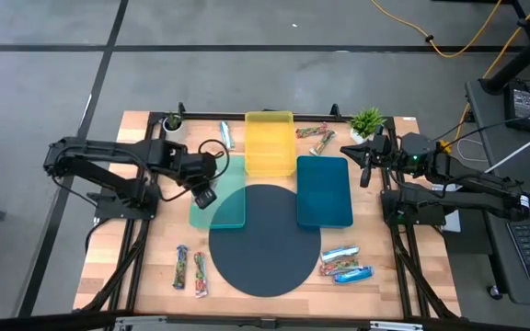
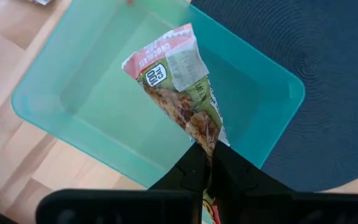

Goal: Pick and place Granola Bars by type
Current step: Put the red granola bar into the light blue bin

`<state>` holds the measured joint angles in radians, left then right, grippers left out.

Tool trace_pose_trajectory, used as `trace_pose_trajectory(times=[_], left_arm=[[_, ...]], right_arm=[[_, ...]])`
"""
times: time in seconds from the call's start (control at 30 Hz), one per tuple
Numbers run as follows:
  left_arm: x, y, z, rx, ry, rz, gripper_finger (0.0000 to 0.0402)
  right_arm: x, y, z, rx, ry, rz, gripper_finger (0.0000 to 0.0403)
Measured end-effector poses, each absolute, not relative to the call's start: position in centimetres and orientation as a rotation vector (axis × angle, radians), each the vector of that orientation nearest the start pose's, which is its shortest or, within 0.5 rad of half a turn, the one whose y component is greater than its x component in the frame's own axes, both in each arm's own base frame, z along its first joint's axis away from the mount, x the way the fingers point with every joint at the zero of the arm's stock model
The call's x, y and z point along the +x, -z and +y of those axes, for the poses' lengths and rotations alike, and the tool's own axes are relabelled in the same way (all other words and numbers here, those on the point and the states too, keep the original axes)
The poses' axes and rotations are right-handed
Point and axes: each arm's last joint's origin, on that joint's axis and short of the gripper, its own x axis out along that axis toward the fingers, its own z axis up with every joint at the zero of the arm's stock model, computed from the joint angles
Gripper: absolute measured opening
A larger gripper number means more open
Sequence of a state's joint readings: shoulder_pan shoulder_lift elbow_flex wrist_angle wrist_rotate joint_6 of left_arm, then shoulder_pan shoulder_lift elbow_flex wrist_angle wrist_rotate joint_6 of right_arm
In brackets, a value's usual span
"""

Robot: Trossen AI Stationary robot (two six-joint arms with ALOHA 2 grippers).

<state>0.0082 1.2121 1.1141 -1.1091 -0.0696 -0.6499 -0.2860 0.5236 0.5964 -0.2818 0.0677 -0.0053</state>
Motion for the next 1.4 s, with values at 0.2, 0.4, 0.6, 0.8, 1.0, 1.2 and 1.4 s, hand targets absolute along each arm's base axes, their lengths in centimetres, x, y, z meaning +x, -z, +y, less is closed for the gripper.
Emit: trace_pose_trajectory(times=[0.2, 0.4, 0.6, 0.8, 1.0, 1.2, 1.4], left_arm=[[23.5, -27.4, 0.6, -0.509, -0.562, 1.187, 0.0012], [26.8, -23.9, 1.0, -0.482, -0.551, 1.256, 0.0012], [29.0, -21.4, 1.0, -0.499, -0.508, 1.294, 0.0012], [29.8, -19.2, 1.1, -0.476, -0.517, 1.368, 0.0013], [30.2, -17.9, 1.1, -0.468, -0.529, 1.412, 0.0013], [30.4, -17.4, 1.1, -0.465, -0.535, 1.428, 0.0013], [30.4, -17.4, 1.1, -0.478, -0.550, 1.422, 0.0014]], right_arm=[[12.0, -29.3, -3.7, 0.018, 0.352, 0.210, 0.0026], [12.0, -29.3, -3.7, 0.018, 0.352, 0.210, 0.0026], [12.0, -29.3, -3.7, 0.018, 0.352, 0.209, 0.0026], [12.0, -29.3, -3.7, 0.018, 0.351, 0.210, 0.0026], [12.0, -29.3, -3.7, 0.015, 0.351, 0.210, 0.0026], [12.0, -29.3, -3.7, 0.015, 0.351, 0.210, 0.0026], [12.0, -29.3, -3.7, 0.015, 0.351, 0.210, 0.0026]])
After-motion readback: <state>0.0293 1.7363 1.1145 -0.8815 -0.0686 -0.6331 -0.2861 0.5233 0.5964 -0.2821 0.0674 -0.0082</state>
